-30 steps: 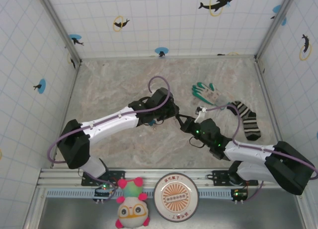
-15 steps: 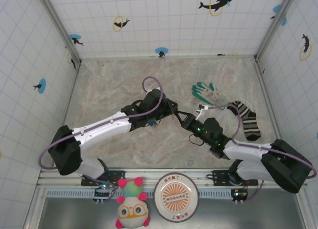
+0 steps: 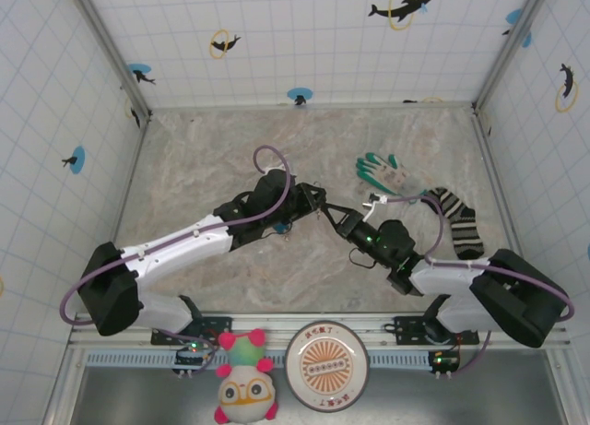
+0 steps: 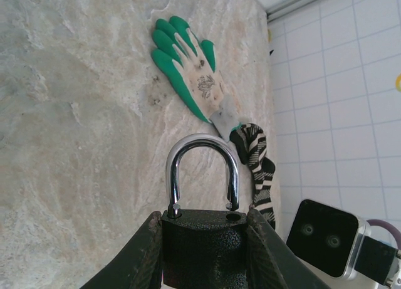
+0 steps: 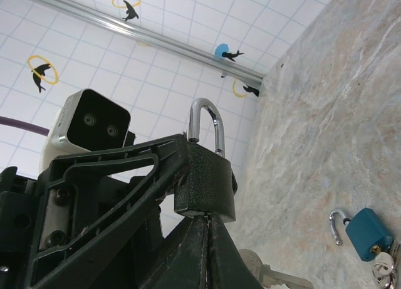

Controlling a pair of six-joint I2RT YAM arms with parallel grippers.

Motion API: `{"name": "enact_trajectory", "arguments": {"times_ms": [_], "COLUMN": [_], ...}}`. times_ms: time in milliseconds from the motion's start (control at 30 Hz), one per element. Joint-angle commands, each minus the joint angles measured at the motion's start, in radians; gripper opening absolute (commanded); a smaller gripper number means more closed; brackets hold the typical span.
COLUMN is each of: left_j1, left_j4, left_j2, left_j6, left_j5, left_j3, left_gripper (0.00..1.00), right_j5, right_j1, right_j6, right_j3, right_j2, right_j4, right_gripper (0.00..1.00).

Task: Unlock with the key

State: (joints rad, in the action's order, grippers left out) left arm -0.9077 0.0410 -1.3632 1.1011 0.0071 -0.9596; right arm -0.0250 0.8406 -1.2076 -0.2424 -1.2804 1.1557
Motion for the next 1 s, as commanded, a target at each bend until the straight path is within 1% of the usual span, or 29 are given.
{"name": "enact_trajectory", "arguments": {"times_ms": [0,100,167,233,367,500,700,967], "left_j1": [-0.001,0.01,0.016,0.022,0.024,0.024,0.024,0.023], "left_j4": [0.02,0.077,0.091,0.092,0.088,0.082,0.083,0.08], "left_j2": [0.034,0.009,-0.004,-0.018,-0.04,-0.052,-0.056,-0.058], "left_j6": [0.021,0.044,0.056,0.066,0.075,0.078,0.081,0.081], "left_j5": [0.028,0.032,0.042,0.053,0.076,0.093,0.104,0.116], "left_j3": [-0.04,-0.048,-0.045,-0.042,-0.048,-0.051,-0.051,-0.054], "left_gripper": [0.0,0.0,0.0,0.0,0.0,0.0,0.0,0.0], "right_j5": [-0.081,-0.12,-0.157,-0.193,-0.243,-0.28,-0.312,-0.325], "right_j1": [-0.01,0.009,0.025,0.043,0.083,0.122,0.159,0.161], "right_j6": [0.056,0.131,0.185,0.232,0.306,0.363,0.422,0.441], "right_j3": [-0.027,-0.054,-0.068,-0.081,-0.098,-0.107,-0.135,-0.183], "right_j2": [0.03,0.104,0.153,0.196,0.241,0.246,0.222,0.162], "right_j4": [-0.202,-0.355,-0.458,-0.549,-0.651,-0.654,-0.59,-0.559], "right_gripper": [0.07,0.12,0.19,0.24,0.32,0.38,0.41,0.44]}}
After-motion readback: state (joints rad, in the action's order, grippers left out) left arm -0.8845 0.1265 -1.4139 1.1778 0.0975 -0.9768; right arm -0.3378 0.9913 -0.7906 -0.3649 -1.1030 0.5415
